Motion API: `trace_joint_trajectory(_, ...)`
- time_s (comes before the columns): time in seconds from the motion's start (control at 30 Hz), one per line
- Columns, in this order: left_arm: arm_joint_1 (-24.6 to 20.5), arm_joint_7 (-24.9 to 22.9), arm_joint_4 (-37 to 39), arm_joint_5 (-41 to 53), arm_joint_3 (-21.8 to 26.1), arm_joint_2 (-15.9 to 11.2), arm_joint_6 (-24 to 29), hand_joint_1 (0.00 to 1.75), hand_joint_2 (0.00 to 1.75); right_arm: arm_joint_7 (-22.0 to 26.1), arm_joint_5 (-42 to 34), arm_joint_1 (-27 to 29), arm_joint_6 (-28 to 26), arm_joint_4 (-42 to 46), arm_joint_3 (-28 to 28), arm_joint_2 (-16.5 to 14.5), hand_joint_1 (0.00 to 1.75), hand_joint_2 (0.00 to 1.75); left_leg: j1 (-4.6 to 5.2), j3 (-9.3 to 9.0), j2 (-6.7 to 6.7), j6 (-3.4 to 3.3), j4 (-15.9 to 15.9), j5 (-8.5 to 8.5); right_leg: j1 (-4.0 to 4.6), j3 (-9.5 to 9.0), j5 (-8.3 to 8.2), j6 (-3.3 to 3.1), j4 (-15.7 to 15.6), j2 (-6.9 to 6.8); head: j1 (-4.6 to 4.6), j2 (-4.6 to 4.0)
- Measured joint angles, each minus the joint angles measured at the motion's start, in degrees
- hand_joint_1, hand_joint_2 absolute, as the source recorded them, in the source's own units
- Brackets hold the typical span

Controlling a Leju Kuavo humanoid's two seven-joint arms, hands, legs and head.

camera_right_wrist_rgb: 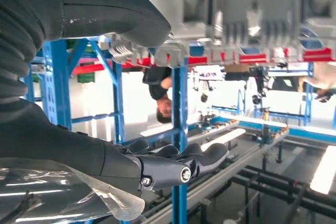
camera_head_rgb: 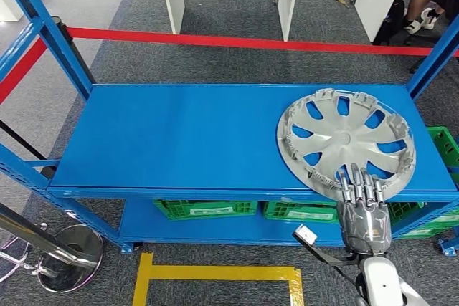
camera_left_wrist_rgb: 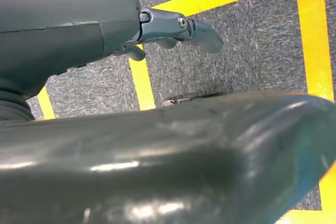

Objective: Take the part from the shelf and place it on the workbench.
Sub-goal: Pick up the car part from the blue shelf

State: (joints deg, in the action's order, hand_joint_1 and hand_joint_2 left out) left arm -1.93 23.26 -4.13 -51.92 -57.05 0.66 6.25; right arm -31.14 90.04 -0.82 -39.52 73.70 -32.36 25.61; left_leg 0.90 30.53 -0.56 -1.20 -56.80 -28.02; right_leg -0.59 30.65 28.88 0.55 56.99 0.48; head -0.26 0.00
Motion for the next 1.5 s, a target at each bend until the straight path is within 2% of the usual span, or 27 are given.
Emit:
trace_joint_trajectory(0.2,0.0,0.0,0.0,0.1,0.0,0.1,-0.2,0.00,0.00,1.5,0.0,-0.1,0.0,0.4,-1.7,0.4,0.00,1.75,0.00,0.00,0.00,0.00,0.0,0.00,0.00,0.01,0.00,0.00,0.0,0.00,-0.01,0.00)
trace_joint_trajectory(0.33,0.1,0.0,0.0,0.1,0.0,0.2,-0.2,0.00,0.00,4.8,0.0,0.1,0.0,-0.1,-1.9,0.3,0.00,1.75,0.00,0.00,0.00,0.00,0.0,0.00,0.00,0.01,0.00,0.00,0.0,0.00,0.01,0.00)
trace_joint_trajectory(0.43,0.1,0.0,0.0,0.1,0.0,0.2,-0.1,0.00,0.00,7.7,0.0,0.7,0.0,-0.7,-1.2,-0.1,0.00,1.75,0.00,0.01,0.00,0.00,0.0,0.00,0.00,0.01,0.00,0.00,0.0,0.00,0.00,0.00)
trace_joint_trajectory(0.7,0.1,0.0,0.0,0.0,0.0,0.2,-0.1,0.00,0.00,9.8,-0.1,1.2,0.0,-1.8,0.5,-1.0,0.00,1.75,0.00,0.00,0.00,0.00,0.0,0.00,0.00,0.01,0.00,0.00,0.0,0.00,0.01,0.00)
trace_joint_trajectory(1.0,0.2,0.0,0.0,0.0,0.0,0.2,-0.2,0.00,0.00,15.8,-0.1,2.4,0.0,-2.1,5.8,-3.5,0.00,1.75,0.00,0.00,0.00,0.00,0.0,0.00,0.00,0.01,0.00,0.00,0.0,0.00,0.00,0.00)
trace_joint_trajectory(1.5,0.2,0.0,0.0,-0.3,-0.1,0.2,-0.2,0.00,0.00,17.3,0.0,2.7,0.0,-3.0,9.2,-5.4,0.00,1.75,0.00,0.00,0.00,0.00,0.0,0.00,0.00,0.00,0.00,0.00,0.0,0.00,-0.01,0.00)
